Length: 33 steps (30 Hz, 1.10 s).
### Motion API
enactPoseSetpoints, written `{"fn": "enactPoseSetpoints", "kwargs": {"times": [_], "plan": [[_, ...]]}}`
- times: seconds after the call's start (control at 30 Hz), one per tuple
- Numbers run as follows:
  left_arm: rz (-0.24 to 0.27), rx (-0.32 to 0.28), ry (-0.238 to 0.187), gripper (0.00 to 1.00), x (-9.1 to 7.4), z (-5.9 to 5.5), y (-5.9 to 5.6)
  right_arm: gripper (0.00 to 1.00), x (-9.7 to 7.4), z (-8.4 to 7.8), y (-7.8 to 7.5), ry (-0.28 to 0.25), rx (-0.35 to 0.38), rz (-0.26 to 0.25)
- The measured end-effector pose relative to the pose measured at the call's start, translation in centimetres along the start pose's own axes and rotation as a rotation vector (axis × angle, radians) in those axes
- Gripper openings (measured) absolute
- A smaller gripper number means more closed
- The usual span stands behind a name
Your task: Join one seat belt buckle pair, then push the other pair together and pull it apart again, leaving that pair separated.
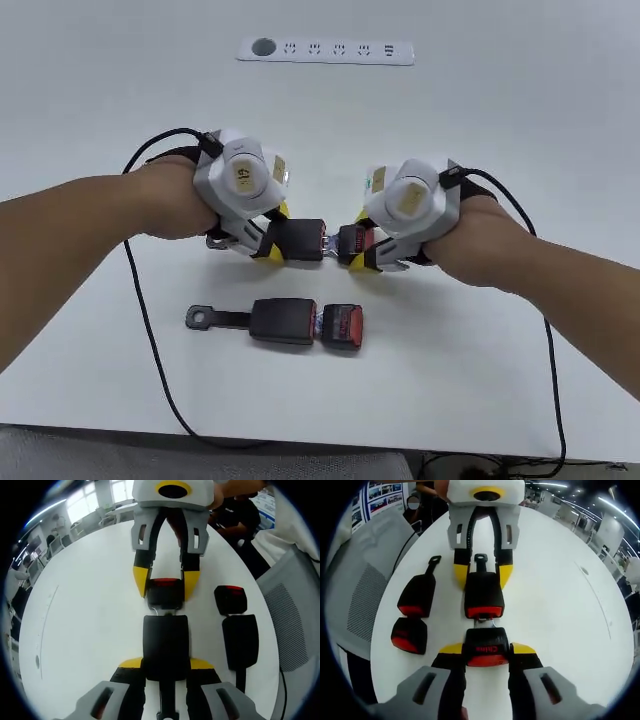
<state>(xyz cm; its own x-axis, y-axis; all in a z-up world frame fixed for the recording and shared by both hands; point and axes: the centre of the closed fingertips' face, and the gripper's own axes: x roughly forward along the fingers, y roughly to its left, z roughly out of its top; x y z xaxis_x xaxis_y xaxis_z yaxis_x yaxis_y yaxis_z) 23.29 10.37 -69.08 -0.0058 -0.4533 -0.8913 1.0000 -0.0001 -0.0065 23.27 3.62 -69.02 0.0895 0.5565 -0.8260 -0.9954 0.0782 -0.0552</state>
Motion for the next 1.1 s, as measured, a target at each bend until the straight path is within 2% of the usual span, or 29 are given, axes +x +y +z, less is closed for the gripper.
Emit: {"fn": "enactPoseSetpoints", "kwargs": {"times": [0.1,0.17,0.3,0.67,0.8,0.9,1.03,1.1], "plan": [[0.003,0.003,0.011,0.3,0.1,0.0,0.0,0.3,0.5,0.7,0.1,0.011,-0.008,0.0],[0.0,0.009,0.017,0.3,0.2,0.0,0.0,0.3,0.5,0.5,0.0,0.032,-0.021,0.001],[0.0,0.005,0.009,0.3,0.2,-0.1,0.0,0.3,0.4,0.5,0.2,0.035,-0.02,-0.003],[-0.003,0.014,0.026,0.31,0.1,0.0,-0.2,0.31,0.2,0.4,0.1,0.038,0.005,-0.012],[-0.004,0.014,0.028,0.31,0.1,0.0,-0.2,0.32,-0.4,-0.1,0.6,0.037,0.011,-0.015],[-0.006,0.013,0.038,0.31,0.1,0.0,-0.2,0.32,-0.7,-0.8,0.2,0.038,0.015,-0.018],[-0.006,0.013,0.037,0.31,0.1,0.1,-0.2,0.32,-1.1,-1.3,0.4,0.013,0.012,-0.018],[-0.007,0.013,0.036,0.31,0.0,0.3,-0.4,0.33,-1.3,-1.6,0.4,0.028,0.007,-0.017]]}}
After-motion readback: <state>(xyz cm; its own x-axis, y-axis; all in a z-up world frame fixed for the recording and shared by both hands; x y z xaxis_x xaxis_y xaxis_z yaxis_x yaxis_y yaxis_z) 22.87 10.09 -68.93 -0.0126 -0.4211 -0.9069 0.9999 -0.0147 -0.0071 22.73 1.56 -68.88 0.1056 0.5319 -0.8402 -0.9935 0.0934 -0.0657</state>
